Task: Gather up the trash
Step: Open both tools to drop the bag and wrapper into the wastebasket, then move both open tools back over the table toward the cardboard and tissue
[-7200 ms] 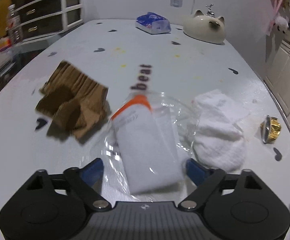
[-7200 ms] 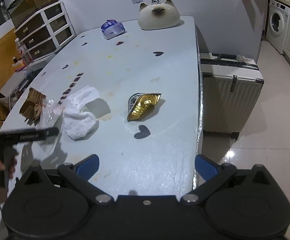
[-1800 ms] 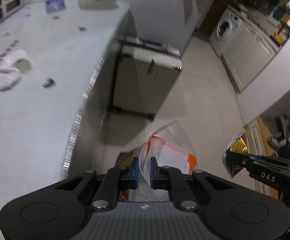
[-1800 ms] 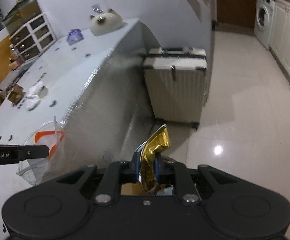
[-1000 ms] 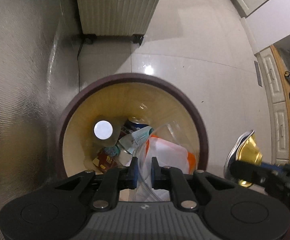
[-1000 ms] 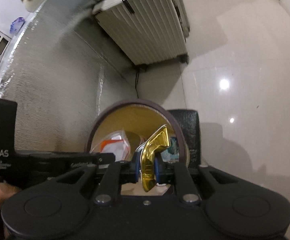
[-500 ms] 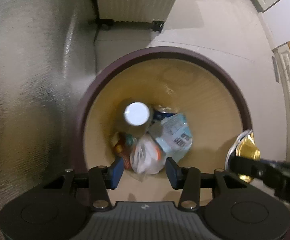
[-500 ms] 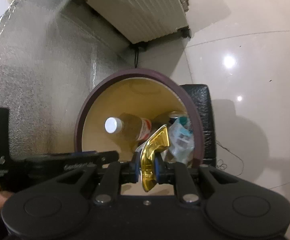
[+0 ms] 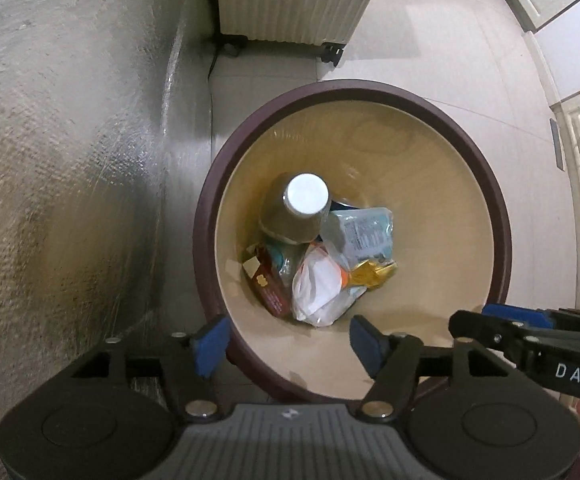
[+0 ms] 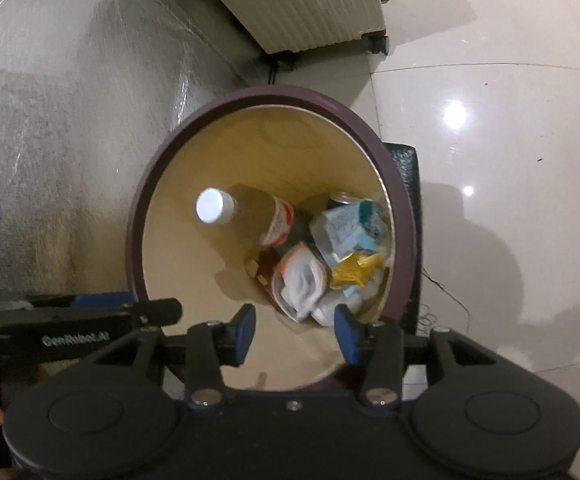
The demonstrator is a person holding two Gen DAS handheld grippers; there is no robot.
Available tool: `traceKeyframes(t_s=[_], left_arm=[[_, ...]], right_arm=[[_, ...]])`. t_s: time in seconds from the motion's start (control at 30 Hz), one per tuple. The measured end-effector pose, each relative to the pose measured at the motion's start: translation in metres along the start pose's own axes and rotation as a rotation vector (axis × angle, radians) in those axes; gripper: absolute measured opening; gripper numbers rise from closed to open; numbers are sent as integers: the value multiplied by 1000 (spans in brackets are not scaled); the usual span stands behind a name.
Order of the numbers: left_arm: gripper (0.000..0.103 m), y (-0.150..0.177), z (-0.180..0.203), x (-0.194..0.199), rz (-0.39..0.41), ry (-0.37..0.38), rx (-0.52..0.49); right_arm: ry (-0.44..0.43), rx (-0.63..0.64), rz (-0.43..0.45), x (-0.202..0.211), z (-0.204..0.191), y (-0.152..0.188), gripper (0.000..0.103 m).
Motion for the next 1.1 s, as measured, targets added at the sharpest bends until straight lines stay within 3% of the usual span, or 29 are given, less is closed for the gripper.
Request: traceKeyframes(t_s=[0.13,0.2,0.3,0.5,1.1], left_arm=[[84,7,0,5,12,-2,-6],[95,11,0,10,19,3,-8],[102,18,-1,18,40,-4,1],[103,28,-2,41,76,20,11],[103,55,17,125,208,3,-8]], right_arm=[[20,20,10,10,2,10,49],[23,27,19,17,3,15,53],[32,40,46,28,1,21,65],[60,42,100,52,-1,25,99],[133,86,204,137,-11,42,103]])
Point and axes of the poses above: each gripper's, at about its wrist camera, not at the fingertips, and x roughly against the way its jaws point, z to its right, y to its underside, the point moved 4 cm from there along -x, roughly the way its jaws point, and after that the axes turned 7 degrees about -z, right-handed, at the moved point
